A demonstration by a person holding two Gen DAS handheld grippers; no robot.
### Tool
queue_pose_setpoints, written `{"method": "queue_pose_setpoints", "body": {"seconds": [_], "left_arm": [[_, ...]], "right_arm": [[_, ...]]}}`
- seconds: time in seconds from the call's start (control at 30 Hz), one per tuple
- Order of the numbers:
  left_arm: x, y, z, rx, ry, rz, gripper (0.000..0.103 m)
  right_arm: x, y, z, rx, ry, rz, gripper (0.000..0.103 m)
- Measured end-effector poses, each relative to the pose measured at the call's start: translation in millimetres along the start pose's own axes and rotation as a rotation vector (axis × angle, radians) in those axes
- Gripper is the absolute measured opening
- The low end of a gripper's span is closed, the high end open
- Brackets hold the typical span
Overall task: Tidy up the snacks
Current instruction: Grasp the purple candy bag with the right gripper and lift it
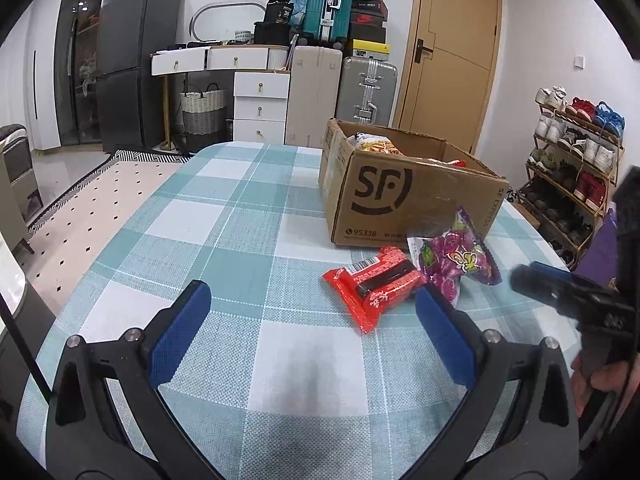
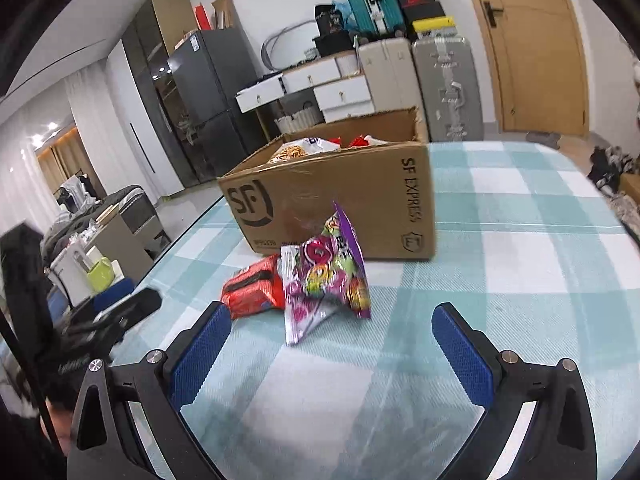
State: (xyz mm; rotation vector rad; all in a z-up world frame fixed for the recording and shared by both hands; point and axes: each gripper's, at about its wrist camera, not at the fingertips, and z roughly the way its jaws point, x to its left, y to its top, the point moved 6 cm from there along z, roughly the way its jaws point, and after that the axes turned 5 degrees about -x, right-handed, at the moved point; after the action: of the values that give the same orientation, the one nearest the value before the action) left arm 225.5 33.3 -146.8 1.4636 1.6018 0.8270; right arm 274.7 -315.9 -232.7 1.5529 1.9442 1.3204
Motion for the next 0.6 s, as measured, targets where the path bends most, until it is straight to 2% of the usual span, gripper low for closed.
{"method": "queue_pose_setpoints", "body": {"seconds": [0.27,0.37,0.4,0.43,0.47,0.5,0.6], "left_arm": [[-15,0,-7,-0.035,-0.001,0.074,0.102],[-17,1,-9,-0.045,-0.006,0.085,0.102],[-18,1,-8,-0.044,-0.006,0.085,0.102],[-17,1,-8,-0.043,-0.006,0.083,0.102],[-16,1,-7,-0.041,-0.007,0.079,0.102],[-15,1,-7,-0.04,-0.007,0.074,0.102],[-12,1,-6,-0.033,-0.005,0.06,0.102]], "right_arm": [[3,19,66,0.115,-0.026,-0.069,0.101],[2,19,83,0.152,-0.028,-0.082,0.084],[2,18,89,0.173,-0.026,-0.084,0.072],[0,16,96,0.205,-0.021,-0.078,0.065],[-1,15,99,0.219,-0.002,-0.065,0.063],[-1,17,99,0.213,0.023,-0.051,0.054],[-4,18,99,0.206,0.041,-0.028,0.048]]}}
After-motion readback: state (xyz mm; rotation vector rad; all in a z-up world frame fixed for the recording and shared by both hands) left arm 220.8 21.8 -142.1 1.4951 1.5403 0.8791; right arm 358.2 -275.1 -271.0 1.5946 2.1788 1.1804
